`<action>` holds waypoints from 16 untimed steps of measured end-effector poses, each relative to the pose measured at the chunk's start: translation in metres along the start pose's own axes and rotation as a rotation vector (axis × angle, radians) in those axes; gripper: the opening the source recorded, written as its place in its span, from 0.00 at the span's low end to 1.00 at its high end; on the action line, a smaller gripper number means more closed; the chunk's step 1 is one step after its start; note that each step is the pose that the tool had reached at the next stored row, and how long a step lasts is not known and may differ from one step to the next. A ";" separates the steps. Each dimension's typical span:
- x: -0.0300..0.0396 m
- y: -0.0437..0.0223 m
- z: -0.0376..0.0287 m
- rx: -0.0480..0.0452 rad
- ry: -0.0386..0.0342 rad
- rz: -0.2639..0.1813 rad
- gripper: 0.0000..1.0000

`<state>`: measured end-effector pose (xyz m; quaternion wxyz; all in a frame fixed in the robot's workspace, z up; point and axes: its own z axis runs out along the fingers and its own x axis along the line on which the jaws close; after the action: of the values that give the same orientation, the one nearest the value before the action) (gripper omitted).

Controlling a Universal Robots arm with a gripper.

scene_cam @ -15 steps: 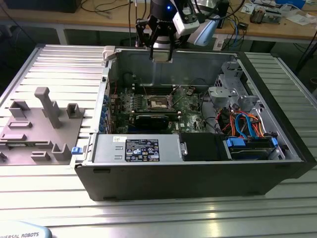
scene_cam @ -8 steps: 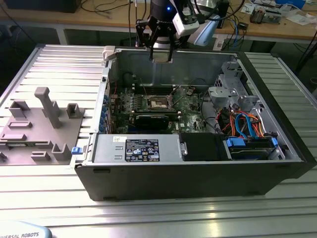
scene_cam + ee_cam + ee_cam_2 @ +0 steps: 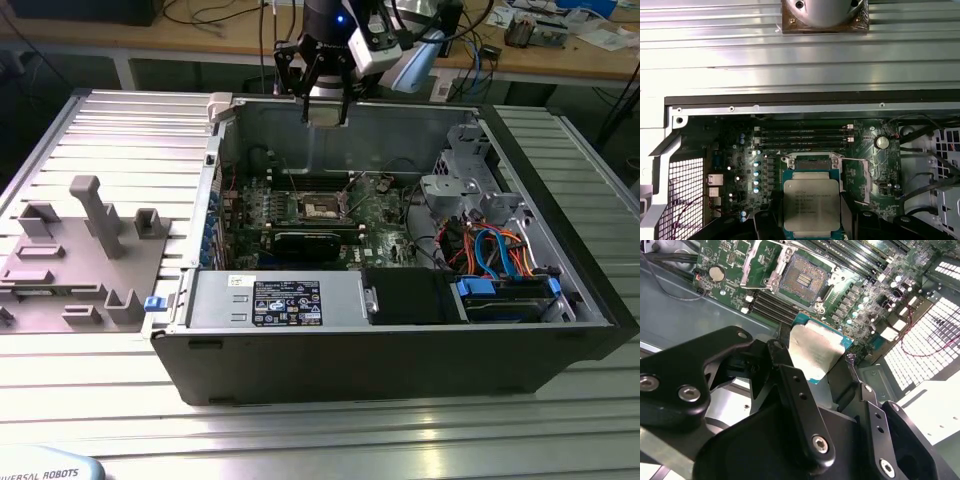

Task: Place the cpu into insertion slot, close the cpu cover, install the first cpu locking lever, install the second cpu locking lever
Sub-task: 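Place the cpu into insertion slot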

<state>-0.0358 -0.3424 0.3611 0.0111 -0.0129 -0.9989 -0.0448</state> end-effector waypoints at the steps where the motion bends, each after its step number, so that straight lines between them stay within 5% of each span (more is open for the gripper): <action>1: 0.0000 0.0000 0.0003 0.0000 0.0001 0.000 0.54; 16: -0.0002 -0.0005 0.0052 -0.0001 0.0015 0.000 0.54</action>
<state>-0.0357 -0.3424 0.3558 0.0119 -0.0129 -0.9988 -0.0448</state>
